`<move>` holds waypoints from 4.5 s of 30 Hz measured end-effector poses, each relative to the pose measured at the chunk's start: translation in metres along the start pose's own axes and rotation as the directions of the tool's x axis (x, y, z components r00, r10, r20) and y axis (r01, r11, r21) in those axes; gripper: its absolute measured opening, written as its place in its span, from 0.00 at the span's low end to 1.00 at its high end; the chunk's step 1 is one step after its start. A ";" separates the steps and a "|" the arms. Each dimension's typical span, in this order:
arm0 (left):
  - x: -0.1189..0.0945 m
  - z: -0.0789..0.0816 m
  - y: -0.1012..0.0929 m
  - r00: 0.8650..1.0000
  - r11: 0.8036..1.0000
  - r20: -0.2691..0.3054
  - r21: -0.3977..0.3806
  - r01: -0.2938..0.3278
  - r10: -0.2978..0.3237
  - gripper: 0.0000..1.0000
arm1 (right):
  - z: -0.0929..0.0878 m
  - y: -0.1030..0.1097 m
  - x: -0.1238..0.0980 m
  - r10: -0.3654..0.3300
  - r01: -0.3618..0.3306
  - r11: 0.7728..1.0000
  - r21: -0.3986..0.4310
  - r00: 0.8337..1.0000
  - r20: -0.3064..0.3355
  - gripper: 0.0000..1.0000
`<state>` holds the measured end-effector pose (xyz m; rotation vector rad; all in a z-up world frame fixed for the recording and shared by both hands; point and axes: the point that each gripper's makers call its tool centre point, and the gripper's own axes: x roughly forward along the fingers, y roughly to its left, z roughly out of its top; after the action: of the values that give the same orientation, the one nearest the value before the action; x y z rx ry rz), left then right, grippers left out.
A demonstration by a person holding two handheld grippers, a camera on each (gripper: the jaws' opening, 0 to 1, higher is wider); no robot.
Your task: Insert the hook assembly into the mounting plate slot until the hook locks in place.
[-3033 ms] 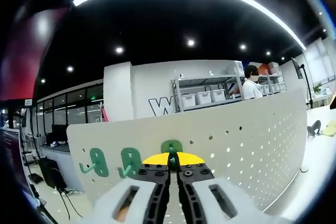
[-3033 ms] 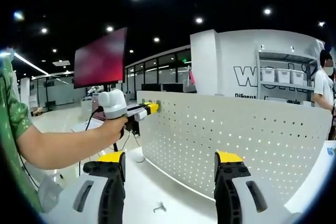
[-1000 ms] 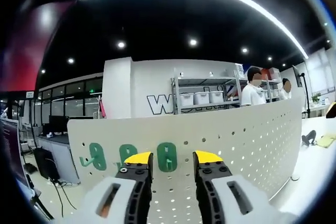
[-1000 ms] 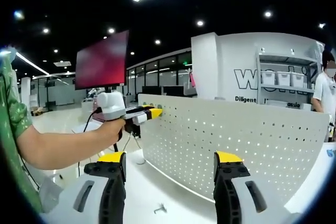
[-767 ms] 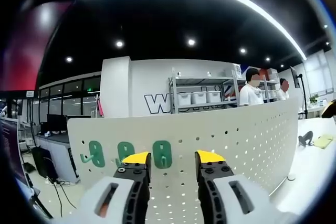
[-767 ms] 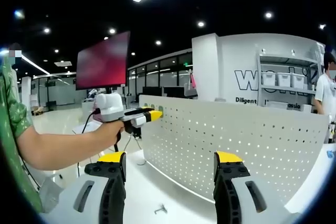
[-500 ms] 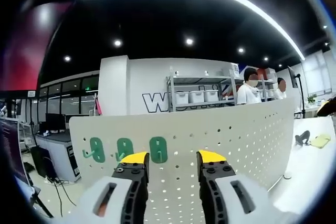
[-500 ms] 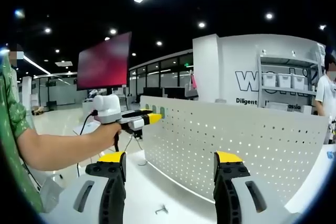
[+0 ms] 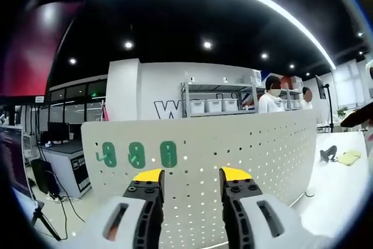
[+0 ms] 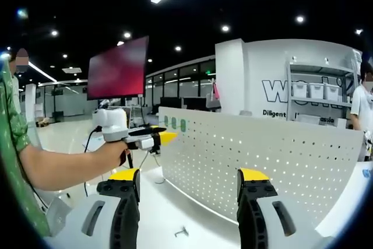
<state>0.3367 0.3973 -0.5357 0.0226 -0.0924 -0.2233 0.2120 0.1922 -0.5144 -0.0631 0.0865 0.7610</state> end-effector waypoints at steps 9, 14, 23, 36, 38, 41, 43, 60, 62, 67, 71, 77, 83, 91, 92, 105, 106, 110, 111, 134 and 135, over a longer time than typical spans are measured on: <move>-0.014 -0.006 -0.004 1.000 1.000 -0.017 -0.001 0.012 -0.012 0.39 | 0.000 0.003 -0.004 -0.002 0.002 1.000 0.002 1.000 0.005 0.69; -0.024 -0.012 -0.008 0.999 1.000 -0.026 -0.005 0.019 -0.019 0.39 | -0.003 0.005 -0.007 -0.003 0.003 1.000 0.006 1.000 0.002 0.69; -0.050 -0.027 -0.022 0.997 0.999 -0.058 -0.014 0.040 -0.040 0.39 | -0.004 0.010 -0.012 -0.001 0.001 1.000 0.006 1.000 0.000 0.69; -0.083 -0.046 -0.044 0.992 0.997 -0.100 -0.032 0.070 -0.073 0.38 | -0.010 0.017 -0.022 0.001 -0.001 1.000 0.010 1.000 -0.005 0.68; -0.086 -0.049 -0.045 0.992 0.997 -0.104 -0.036 0.070 -0.073 0.38 | -0.011 0.018 -0.024 0.000 0.000 1.000 0.009 1.000 -0.008 0.68; -0.092 -0.054 -0.047 0.990 0.997 -0.116 -0.042 0.071 -0.075 0.38 | -0.012 0.019 -0.024 0.001 -0.001 1.000 0.010 1.000 -0.010 0.68; -0.096 -0.058 -0.047 0.989 0.996 -0.123 -0.046 0.072 -0.077 0.38 | -0.013 0.020 -0.025 0.002 -0.002 1.000 0.010 1.000 -0.012 0.68; -0.129 -0.087 -0.065 0.978 0.992 -0.180 -0.087 0.088 -0.102 0.38 | -0.029 0.026 -0.026 0.012 -0.011 1.000 0.025 0.999 -0.038 0.68; -0.131 -0.089 -0.067 0.978 0.992 -0.181 -0.093 0.090 -0.106 0.38 | -0.032 0.026 -0.026 0.013 -0.012 1.000 0.028 0.999 -0.042 0.68; -0.136 -0.100 -0.072 0.972 0.990 -0.204 -0.103 0.095 -0.114 0.37 | -0.040 0.028 -0.025 0.020 -0.018 0.999 0.035 0.998 -0.060 0.68; -0.140 -0.107 -0.076 0.969 0.989 -0.215 -0.107 0.100 -0.122 0.37 | -0.045 0.028 -0.023 0.023 -0.020 0.999 0.038 0.997 -0.072 0.68; -0.141 -0.114 -0.077 0.966 0.990 -0.227 -0.095 0.106 -0.125 0.36 | -0.052 0.026 -0.022 0.022 -0.018 0.999 0.045 0.996 -0.087 0.67; -0.143 -0.119 -0.081 0.961 0.989 -0.240 -0.090 0.117 -0.136 0.36 | -0.064 0.024 -0.021 0.023 -0.017 0.998 0.055 0.994 -0.108 0.66; -0.146 -0.126 -0.085 0.956 0.987 -0.253 -0.093 0.129 -0.149 0.36 | -0.094 0.016 -0.016 0.021 -0.007 0.996 0.084 0.987 -0.162 0.65; -0.146 -0.126 -0.086 0.955 0.987 -0.254 -0.094 0.131 -0.151 0.36 | -0.098 0.015 -0.015 0.021 -0.006 0.996 0.088 0.985 -0.169 0.64; -0.144 -0.134 -0.091 0.947 0.984 -0.273 -0.097 0.150 -0.171 0.35 | -0.163 0.005 0.004 0.048 -0.011 0.992 0.127 0.955 -0.292 0.62; -0.144 -0.134 -0.091 0.946 0.984 -0.275 -0.098 0.150 -0.172 0.35 | -0.169 0.004 0.007 0.052 -0.014 0.992 0.128 0.952 -0.302 0.62; -0.145 -0.135 -0.091 0.945 0.984 -0.278 -0.098 0.151 -0.173 0.35 | -0.182 0.003 0.013 0.060 -0.017 0.991 0.132 0.945 -0.323 0.61; -0.145 -0.135 -0.091 0.944 0.984 -0.280 -0.098 0.151 -0.173 0.35 | -0.187 0.003 0.015 0.064 -0.020 0.991 0.133 0.941 -0.332 0.60; -0.144 -0.147 -0.097 0.931 0.981 -0.313 -0.098 0.167 -0.189 0.33 | -0.257 0.008 0.063 0.144 -0.103 0.988 0.117 0.890 -0.432 0.46; -0.144 -0.147 -0.097 0.930 0.981 -0.314 -0.096 0.169 -0.191 0.33 | -0.258 0.008 0.066 0.146 -0.105 0.988 0.116 0.890 -0.433 0.45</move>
<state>0.1896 0.3363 -0.6980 -0.0002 0.2455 -0.4035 0.2393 0.2203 -0.7780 -0.1457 0.5630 0.8613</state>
